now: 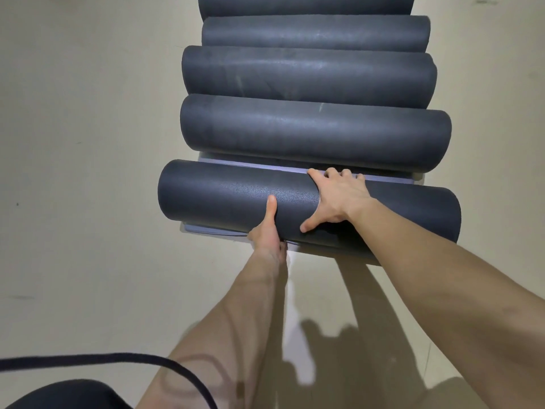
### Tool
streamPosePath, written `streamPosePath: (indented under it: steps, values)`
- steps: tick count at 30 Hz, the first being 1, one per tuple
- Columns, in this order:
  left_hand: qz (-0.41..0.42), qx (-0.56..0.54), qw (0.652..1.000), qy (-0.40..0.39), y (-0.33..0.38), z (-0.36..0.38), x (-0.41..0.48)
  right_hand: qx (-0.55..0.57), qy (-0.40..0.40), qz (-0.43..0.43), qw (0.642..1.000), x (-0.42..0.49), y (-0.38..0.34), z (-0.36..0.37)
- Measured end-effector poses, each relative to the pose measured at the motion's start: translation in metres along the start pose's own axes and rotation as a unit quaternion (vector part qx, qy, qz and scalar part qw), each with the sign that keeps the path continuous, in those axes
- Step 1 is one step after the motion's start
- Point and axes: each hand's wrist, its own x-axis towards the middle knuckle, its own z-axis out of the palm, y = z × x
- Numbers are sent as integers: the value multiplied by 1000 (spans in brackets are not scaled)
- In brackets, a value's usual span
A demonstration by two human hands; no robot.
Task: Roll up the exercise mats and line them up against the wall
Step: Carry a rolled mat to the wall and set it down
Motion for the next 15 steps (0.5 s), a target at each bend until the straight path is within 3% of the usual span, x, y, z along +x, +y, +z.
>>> streamPosePath:
  steps: [10, 15]
  values:
    - [26, 43, 998, 47, 2, 13, -12, 48, 3, 35, 998, -25, 8, 0]
    - [59, 101, 991, 68, 25, 18, -67, 109, -9, 58, 992, -68, 7, -26]
